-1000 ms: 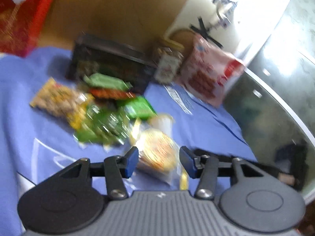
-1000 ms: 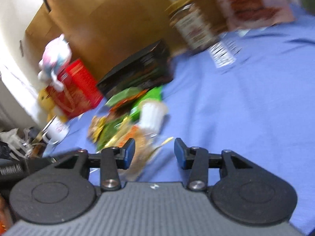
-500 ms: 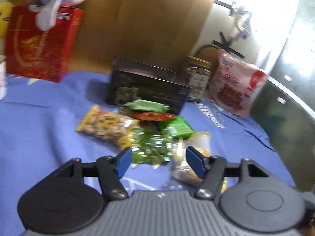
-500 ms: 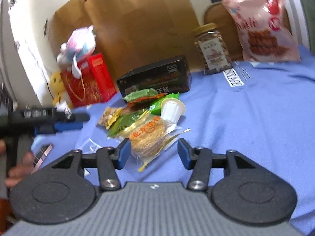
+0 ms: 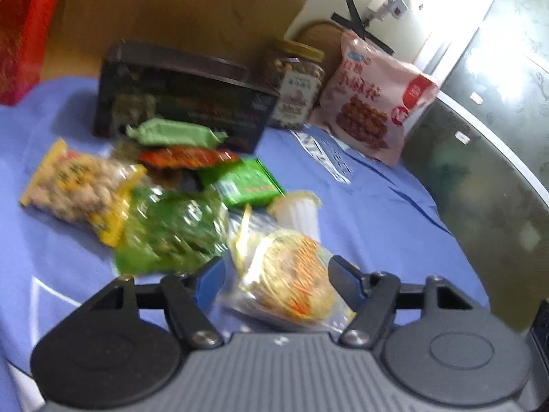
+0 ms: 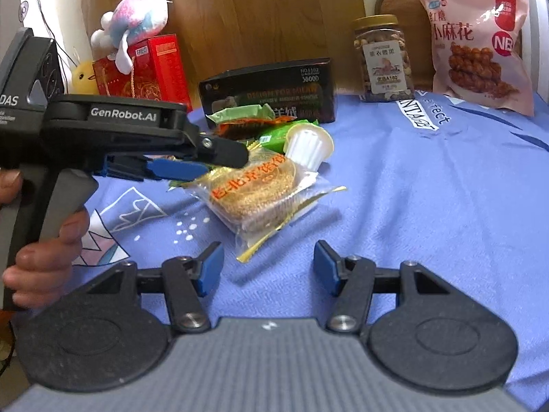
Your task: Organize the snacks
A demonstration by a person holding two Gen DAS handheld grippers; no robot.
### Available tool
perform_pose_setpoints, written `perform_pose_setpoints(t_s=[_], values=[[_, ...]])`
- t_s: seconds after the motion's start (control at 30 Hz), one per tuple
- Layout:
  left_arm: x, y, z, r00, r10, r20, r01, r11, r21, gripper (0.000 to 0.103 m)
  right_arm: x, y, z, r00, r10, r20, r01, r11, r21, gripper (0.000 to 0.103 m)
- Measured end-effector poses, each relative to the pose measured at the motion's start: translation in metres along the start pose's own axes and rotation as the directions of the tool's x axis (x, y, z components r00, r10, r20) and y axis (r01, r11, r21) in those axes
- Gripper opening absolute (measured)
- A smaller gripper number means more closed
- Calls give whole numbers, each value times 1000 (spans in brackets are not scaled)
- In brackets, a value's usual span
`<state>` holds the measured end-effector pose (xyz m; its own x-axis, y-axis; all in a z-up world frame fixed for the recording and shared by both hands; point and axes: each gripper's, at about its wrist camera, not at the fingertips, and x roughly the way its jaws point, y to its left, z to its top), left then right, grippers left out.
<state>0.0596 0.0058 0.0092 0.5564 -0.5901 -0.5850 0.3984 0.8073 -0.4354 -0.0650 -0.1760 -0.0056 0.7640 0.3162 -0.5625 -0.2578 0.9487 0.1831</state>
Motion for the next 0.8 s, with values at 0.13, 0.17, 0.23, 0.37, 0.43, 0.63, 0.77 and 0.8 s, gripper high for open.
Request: perform_pose_setpoints(t_s=[0.13, 0.17, 0.23, 0.37, 0.43, 0.63, 0.77, 0.8], values=[[0, -10, -12, 1000, 14, -2, -14, 999, 40, 42, -2, 2, -2, 1000, -9, 11, 9, 1000, -4, 61], [0, -11, -13, 1000, -6, -12, 6, 999, 32, 38, -2, 3, -3, 1000, -8, 11, 8, 1000, -8, 60], [-2, -13, -16, 999, -24, -28, 24, 1000, 13, 36, -4, 5, -3, 1000, -6, 9, 6, 1000, -16, 60], [-7, -20, -23, 999, -16, -30, 16, 1000, 13, 35, -10, 6, -5, 1000, -13, 15, 14, 999, -31, 57], [-9, -21, -24, 999, -18, -36, 18, 1000, 5, 35, -12, 5, -5, 1000, -10, 21, 11, 999, -30, 57], [-11, -26, -26, 999, -6, -35, 7, 1000, 12, 36, -12, -1, -7, 1000, -2, 16, 2, 1000, -1, 58], [-21, -19, -23, 1000, 6, -6, -6, 1000, -9, 45, -14, -1, -8, 1000, -6, 25, 6, 1000, -6, 58], [-25, -17, -21, 1000, 12, 7, -12, 1000, -10, 46, -15, -1, -8, 1000, -6, 26, 7, 1000, -7, 58]])
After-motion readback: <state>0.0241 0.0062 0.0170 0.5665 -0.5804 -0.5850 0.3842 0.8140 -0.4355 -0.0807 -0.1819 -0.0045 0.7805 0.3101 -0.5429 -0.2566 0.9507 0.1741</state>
